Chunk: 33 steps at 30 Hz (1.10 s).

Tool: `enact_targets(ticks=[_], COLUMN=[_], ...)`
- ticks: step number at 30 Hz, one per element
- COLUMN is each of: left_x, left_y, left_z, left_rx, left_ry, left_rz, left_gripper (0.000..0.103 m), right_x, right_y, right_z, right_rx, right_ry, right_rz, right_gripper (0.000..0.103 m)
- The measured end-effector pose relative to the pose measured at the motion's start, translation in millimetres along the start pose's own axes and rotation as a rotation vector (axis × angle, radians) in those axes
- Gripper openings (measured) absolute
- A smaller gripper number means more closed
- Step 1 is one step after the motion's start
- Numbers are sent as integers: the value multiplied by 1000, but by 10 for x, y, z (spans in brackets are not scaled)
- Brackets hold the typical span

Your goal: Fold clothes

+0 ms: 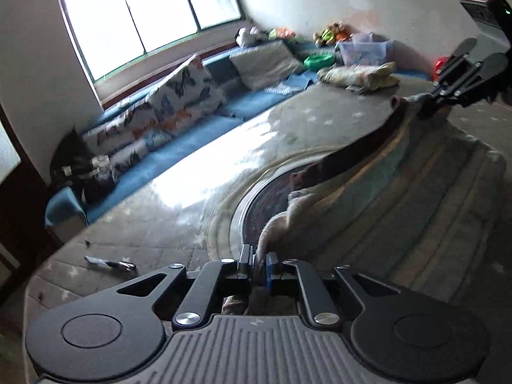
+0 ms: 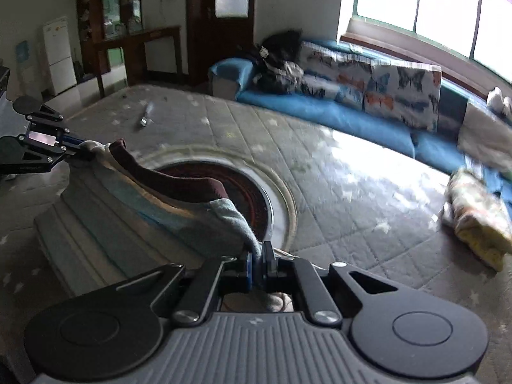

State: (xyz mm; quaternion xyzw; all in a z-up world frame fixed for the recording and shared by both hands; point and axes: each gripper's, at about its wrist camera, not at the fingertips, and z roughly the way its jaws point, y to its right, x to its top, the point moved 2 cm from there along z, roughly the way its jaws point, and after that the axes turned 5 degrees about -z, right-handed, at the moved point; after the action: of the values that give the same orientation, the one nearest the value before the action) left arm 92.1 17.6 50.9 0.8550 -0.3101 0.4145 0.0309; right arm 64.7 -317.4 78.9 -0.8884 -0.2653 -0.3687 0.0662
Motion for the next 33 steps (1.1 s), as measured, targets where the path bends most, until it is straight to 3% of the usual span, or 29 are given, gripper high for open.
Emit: enact_targets(ticks=[5, 7, 9, 13, 20, 22, 26, 29, 33], left_x=[-49, -69, -88, -128, -40, 2, 108, 181, 252], left_y=[-76, -107, -137, -198, -358, -315, -92, 99, 248], left_z=[240, 336, 431, 623, 546, 456, 351, 422, 615], left_rx=[24, 34, 44, 64, 224, 196, 70, -23, -84], left_ry=[-39, -54, -70, -101, -81, -60, -26, -33, -59], left_rz=[-29, -41, -52, -76, -194, -219, -249, -269, -282], left_gripper=[19, 20, 24, 30, 31, 31, 31, 30, 30], right_x=[-50, -78, -107, -162, -111, -97, -85, -91, -121], right_y=[157, 212, 272, 404, 312, 268, 153, 77, 91], right_z=[408, 520, 577, 588, 351, 312, 387, 571, 745], right_rx=[8, -2, -19, -53, -128, -124, -33, 1, 9], right_ry=[-47, -48, -41, -23, 69, 79, 51, 11, -7], right_rz=[68, 101, 133, 199, 222, 221, 225, 238, 285], right_gripper=[10, 21, 25, 25, 28, 28, 27, 27, 26])
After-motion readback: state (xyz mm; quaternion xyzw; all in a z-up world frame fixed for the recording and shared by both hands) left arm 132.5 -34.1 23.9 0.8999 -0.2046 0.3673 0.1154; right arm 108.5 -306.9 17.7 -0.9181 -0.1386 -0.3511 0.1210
